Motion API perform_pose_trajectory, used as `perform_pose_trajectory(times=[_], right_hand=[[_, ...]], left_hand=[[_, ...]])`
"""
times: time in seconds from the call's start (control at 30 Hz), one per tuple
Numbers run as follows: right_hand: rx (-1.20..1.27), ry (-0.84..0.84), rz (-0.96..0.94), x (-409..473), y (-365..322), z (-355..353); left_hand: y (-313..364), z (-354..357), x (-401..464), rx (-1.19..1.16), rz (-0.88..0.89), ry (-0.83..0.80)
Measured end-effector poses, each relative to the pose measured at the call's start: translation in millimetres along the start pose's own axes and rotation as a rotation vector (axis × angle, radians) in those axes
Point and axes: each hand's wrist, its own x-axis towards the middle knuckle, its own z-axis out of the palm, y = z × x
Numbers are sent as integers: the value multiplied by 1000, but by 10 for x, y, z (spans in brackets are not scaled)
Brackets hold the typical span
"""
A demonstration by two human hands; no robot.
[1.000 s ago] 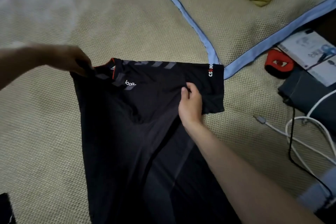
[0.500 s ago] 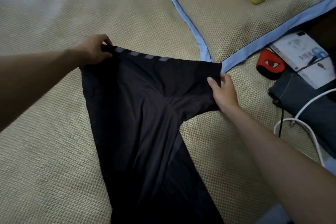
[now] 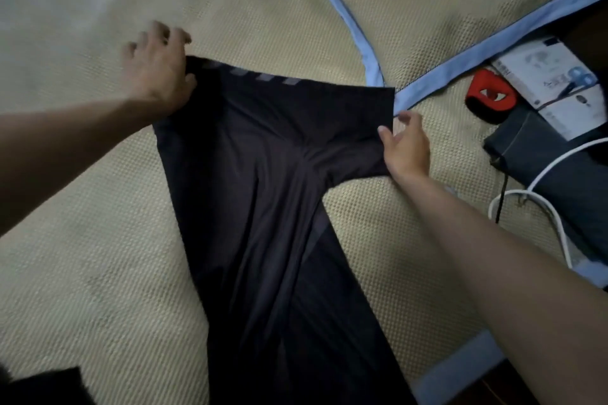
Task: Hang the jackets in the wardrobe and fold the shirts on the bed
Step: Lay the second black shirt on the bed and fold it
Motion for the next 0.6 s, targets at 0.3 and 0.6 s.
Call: perform_pose_trajectory(times=[0.3,0.6], right_hand=[[-102,-272,62,-1344,490,-348],[-113,-515,85,-2584,970,-597]], left_hand=[[178,14,-3032,-349,183,-764],[112,199,-4642,-490,294,-747]])
